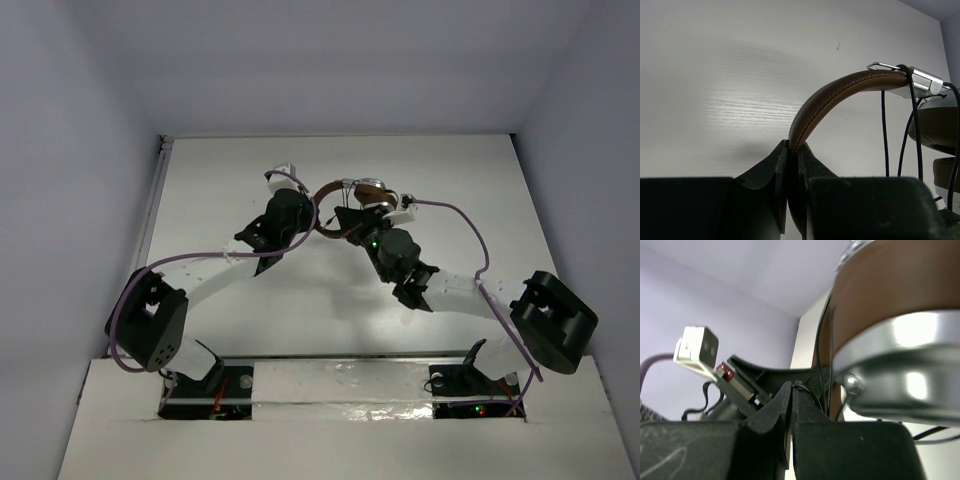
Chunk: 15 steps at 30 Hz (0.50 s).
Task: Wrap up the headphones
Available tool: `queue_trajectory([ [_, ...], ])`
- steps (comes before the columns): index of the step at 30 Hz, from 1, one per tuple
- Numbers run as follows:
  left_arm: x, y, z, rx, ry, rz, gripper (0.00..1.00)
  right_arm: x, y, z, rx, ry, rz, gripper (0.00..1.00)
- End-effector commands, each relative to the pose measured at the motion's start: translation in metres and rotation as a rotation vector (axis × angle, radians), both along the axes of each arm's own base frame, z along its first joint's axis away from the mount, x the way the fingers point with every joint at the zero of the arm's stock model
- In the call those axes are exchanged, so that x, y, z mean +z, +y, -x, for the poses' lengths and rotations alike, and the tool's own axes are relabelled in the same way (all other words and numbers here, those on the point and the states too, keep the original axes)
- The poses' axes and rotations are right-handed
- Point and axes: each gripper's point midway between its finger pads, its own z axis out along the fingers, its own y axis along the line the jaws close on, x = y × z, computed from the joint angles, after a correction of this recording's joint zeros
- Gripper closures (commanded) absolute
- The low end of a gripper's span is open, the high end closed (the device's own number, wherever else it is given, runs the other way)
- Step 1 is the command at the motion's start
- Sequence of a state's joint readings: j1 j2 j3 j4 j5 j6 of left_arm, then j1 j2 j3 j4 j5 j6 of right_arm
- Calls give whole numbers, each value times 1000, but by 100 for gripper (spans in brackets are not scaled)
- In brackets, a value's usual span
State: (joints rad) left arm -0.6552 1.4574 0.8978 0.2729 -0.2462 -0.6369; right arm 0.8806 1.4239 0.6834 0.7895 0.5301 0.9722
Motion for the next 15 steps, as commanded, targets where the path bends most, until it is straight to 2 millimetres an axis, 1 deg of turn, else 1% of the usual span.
queue_trajectory([
  [1,48,-14,1,-23,-103,160,100,20,-24,-9,-153,-27,-93,100],
  [4,48,-15,-1,-22,-102,166,100,17,-28,-13,-201,-13,-84,100],
  [5,48,-19,1,-29,-101,166,100,17,-28,-15,-216,-10,-78,100],
  [6,50,-19,0,-26,-104,165,100,14,-28,-17,-229,-4,-65,100],
  [8,48,-20,-1,-18,-104,147,100,15,-28,-19,-262,-7,-41,100],
  [9,53,-23,-1,-19,-112,144,100,14,-26,-19,-271,-6,-29,100],
  [10,51,-24,-1,-12,-105,125,100,8,-29,-23,-302,-2,-2,100],
  [11,50,-23,-2,-6,-105,108,100,6,-27,-22,-305,1,13,100],
  [12,53,-22,-5,3,-111,102,100,5,-27,-23,-316,1,20,100],
  [14,47,-22,-4,13,-95,67,100,-5,-28,-27,-339,13,53,100],
  [15,48,-22,-6,18,-96,66,100,-5,-28,-29,-350,14,59,100],
])
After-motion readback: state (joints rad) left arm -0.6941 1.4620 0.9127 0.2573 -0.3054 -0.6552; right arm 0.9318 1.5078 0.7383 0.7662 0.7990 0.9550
